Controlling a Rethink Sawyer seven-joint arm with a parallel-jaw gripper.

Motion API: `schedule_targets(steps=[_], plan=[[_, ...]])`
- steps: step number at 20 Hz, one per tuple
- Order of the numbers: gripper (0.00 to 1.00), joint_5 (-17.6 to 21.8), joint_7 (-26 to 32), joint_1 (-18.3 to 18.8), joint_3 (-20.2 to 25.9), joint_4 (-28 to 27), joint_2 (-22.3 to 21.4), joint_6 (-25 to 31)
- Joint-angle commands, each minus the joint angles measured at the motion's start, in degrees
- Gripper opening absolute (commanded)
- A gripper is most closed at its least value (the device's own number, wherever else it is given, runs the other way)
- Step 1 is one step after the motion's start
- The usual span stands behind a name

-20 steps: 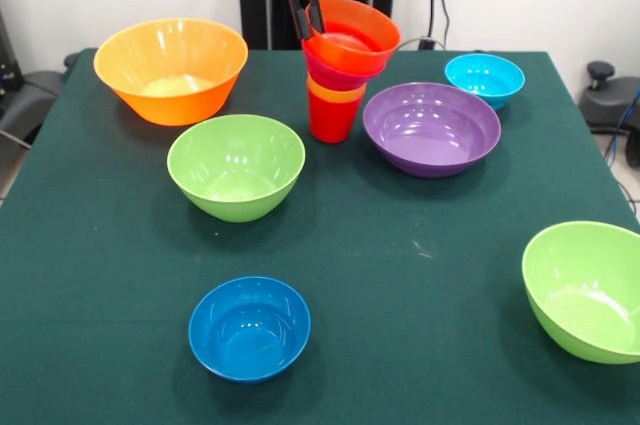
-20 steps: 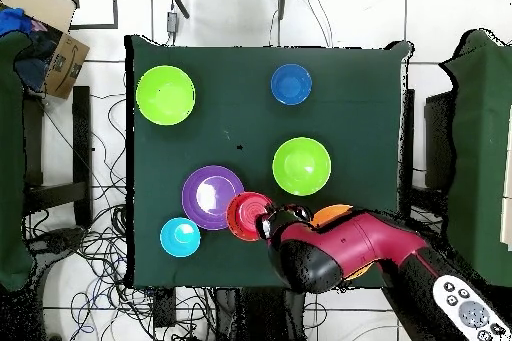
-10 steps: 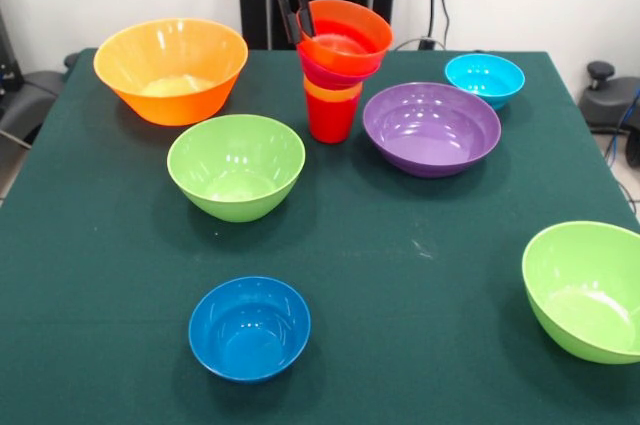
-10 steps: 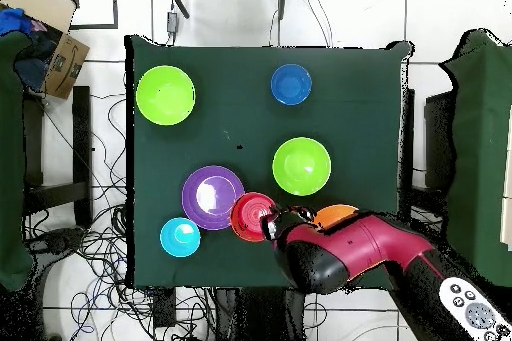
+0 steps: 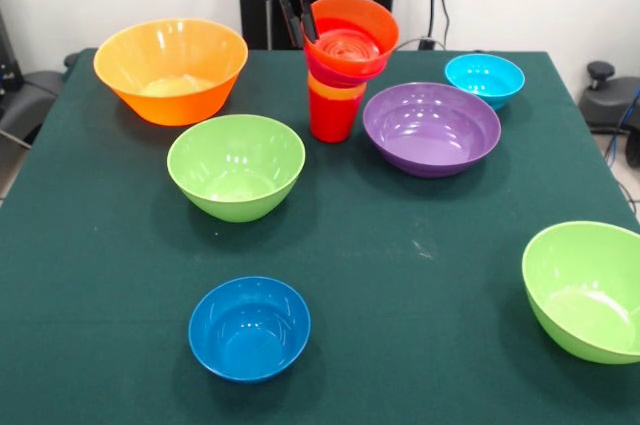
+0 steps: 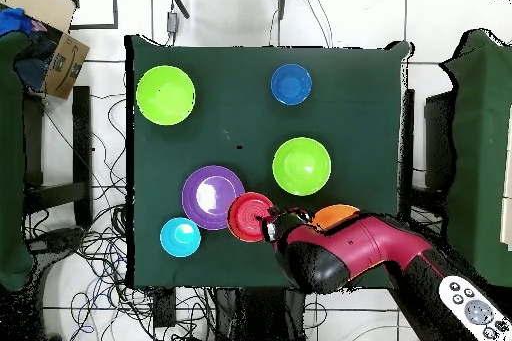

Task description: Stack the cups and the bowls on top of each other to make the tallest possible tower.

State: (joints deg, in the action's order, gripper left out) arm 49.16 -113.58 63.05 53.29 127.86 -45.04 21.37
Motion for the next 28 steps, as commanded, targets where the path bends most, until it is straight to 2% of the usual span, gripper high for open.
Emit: schedule_targets(steps=[1, 4, 10, 18, 25, 28], plan=[[0.0, 4.72, 9.87, -0.82, 0.42, -2.41, 2.8, 2.56], [0.0, 4.7, 10.01, -0.82, 0.51, -2.54, 2.87, 2.75], [0.0, 2.05, 11.19, -0.43, 2.47, -3.04, 1.61, 4.68], [0.0, -3.73, 11.5, -0.41, 6.22, -2.55, -2.55, 8.23], [0.0, -5.71, 12.09, 0.12, 7.98, -2.51, -3.92, 10.0], [0.0, -5.05, 12.05, 0.32, 7.79, -2.46, -3.46, 9.55]])
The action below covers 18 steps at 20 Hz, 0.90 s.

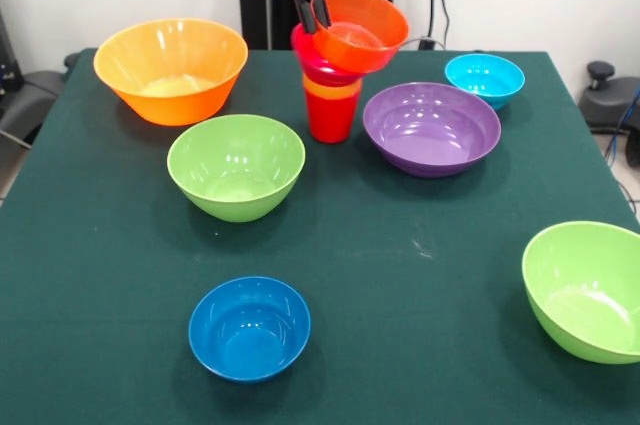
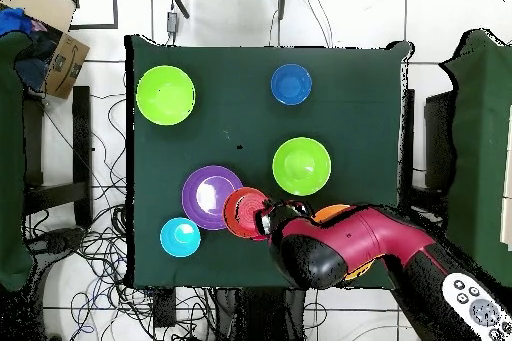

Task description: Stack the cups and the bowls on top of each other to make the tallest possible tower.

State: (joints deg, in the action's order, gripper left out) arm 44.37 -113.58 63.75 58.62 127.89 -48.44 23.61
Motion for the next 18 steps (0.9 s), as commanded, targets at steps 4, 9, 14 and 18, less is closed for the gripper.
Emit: schedule_targets(steps=[4, 9, 14, 18], plan=[[0.0, 1.16, 11.56, -0.29, 1.67, -2.16, 0.74, 6.19], [0.0, 1.92, 10.95, -0.65, 1.0, -2.25, 1.45, 5.61], [0.0, -0.37, 10.84, 0.71, 2.86, -0.05, 0.3, 5.64], [0.0, -4.58, 11.12, 2.29, 6.48, 1.96, -0.95, 6.92]])
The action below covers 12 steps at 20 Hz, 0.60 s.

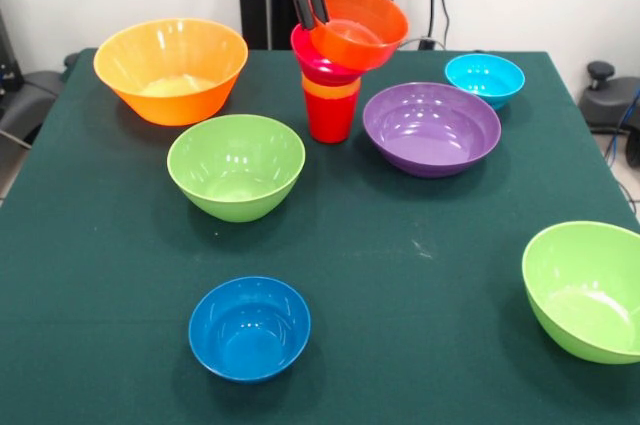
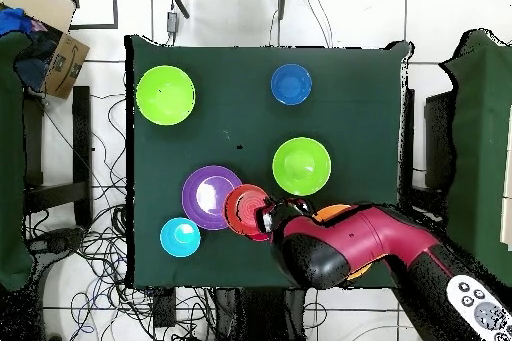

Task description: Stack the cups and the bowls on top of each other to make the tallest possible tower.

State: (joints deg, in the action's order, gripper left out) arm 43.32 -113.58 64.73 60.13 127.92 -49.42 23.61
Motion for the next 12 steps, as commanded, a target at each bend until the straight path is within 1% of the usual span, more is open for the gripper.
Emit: schedule_targets(steps=[1, 3, 6, 12], plan=[[0.0, -4.29, 11.22, 1.95, 5.95, 2.68, -0.31, 7.0], [0.0, -5.18, 11.29, 3.1, 7.24, 3.7, -1.14, 7.07], [0.0, -4.91, 11.38, 4.39, 7.88, 4.88, -1.45, 6.66], [0.0, -2.4, 10.77, 5.53, 7.86, 5.7, -0.11, 4.79]])
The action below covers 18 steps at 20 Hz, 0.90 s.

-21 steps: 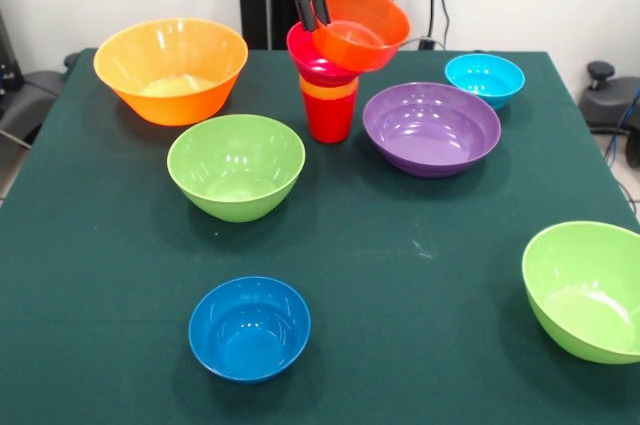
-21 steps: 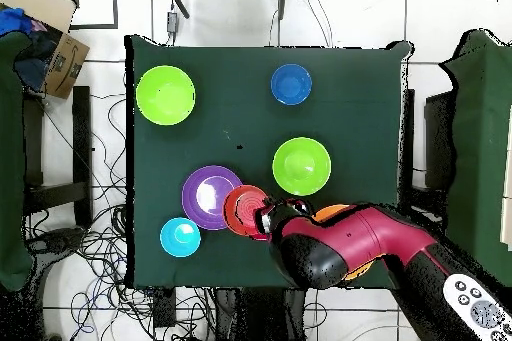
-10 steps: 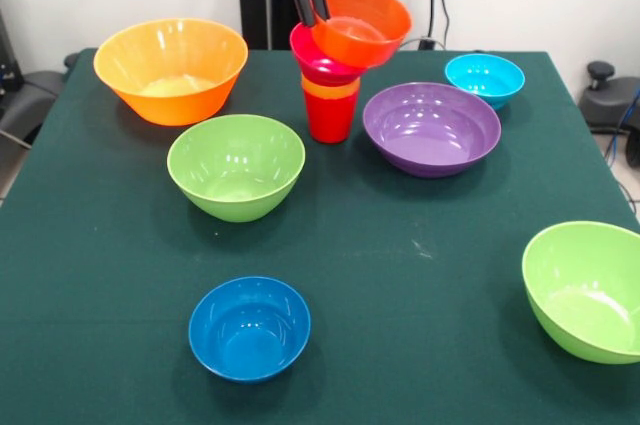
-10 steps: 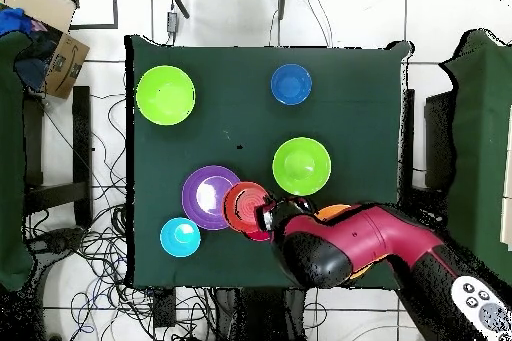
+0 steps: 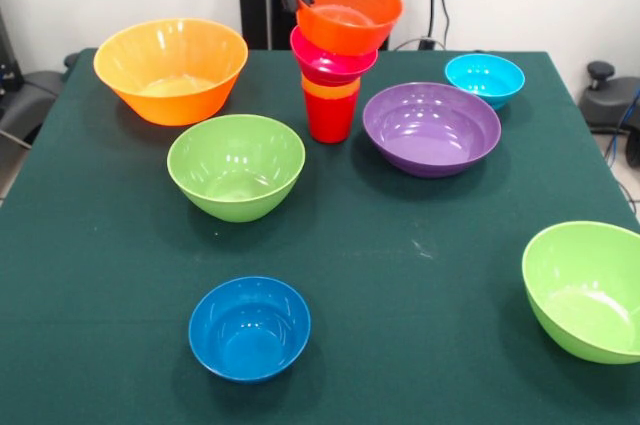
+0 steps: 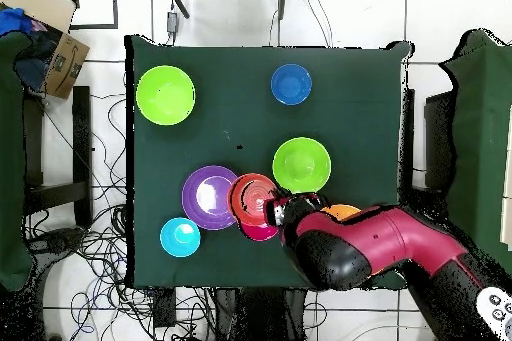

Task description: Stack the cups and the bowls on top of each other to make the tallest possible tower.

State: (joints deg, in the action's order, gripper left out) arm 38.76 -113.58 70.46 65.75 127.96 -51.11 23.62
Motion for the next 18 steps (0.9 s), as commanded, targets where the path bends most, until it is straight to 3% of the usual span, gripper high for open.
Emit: schedule_targets(steps=[1, 9, 18], plan=[[0.0, 2.7, 10.82, -0.03, 2.18, 5.72, 1.89, 4.49], [0.0, 6.39, 9.34, 0.11, 1.36, 7.25, 3.19, 1.24], [0.0, 7.59, 7.14, 1.06, 1.67, 9.63, 1.85, -1.32]])
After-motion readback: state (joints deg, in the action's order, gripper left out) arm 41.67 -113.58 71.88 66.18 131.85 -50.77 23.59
